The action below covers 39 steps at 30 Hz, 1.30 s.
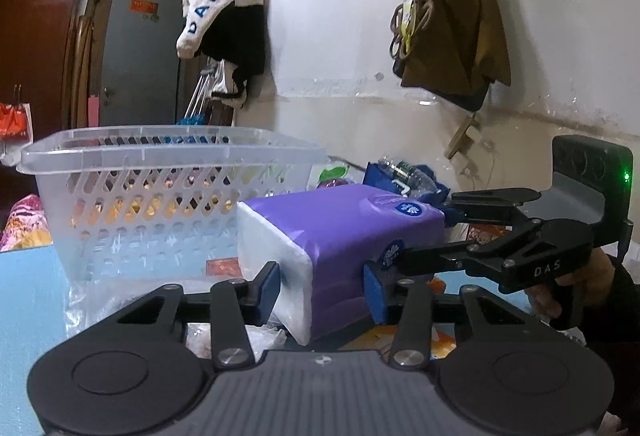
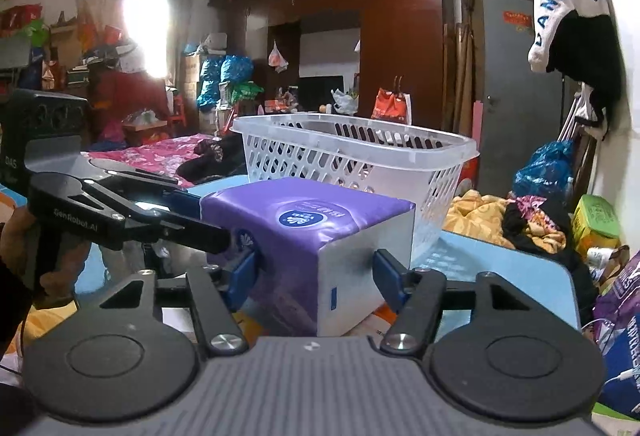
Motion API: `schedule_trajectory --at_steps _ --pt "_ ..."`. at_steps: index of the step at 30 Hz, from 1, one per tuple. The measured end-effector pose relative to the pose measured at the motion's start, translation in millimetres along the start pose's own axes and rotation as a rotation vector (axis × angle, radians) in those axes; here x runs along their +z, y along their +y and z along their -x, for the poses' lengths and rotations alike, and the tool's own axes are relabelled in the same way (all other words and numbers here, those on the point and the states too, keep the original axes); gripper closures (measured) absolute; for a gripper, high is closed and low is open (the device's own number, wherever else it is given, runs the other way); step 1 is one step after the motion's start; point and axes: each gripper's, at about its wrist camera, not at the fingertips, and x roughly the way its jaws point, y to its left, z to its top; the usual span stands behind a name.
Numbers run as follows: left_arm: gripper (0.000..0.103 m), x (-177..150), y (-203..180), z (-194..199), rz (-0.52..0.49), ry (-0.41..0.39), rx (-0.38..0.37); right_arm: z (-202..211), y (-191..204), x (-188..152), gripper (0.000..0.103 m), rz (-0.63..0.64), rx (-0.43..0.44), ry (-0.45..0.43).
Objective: Organize objects
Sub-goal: 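Move the left tool to the purple tissue pack and close on it, then lift the tissue pack with the left tool and drop it into the white basket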
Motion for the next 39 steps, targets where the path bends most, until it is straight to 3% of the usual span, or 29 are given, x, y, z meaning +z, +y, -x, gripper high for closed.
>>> schedule_trajectory --at_steps 12,23,32,39 --pt "0.059 7.3 -19.7 47.4 -0.059 -0.160 0.021 20.8 20.5 19.5 0.042 0.082 -0.009 -0.130" --pt "0.059 61.0 -20.0 67.1 -0.112 -0.252 0.080 6.2 20.2 80.3 0.043 0.137 -0.016 -0.196" --pt "0.059 135.9 5.3 47.5 -0.170 -0.288 0.177 -40.5 -11.9 129.5 0.043 0.145 0.011 -0.213" --pt "0.059 154.0 47.2 1.1 -0.109 -0.224 0.186 -84.2 -28.6 121.9 0.043 0.112 -0.021 -0.142"
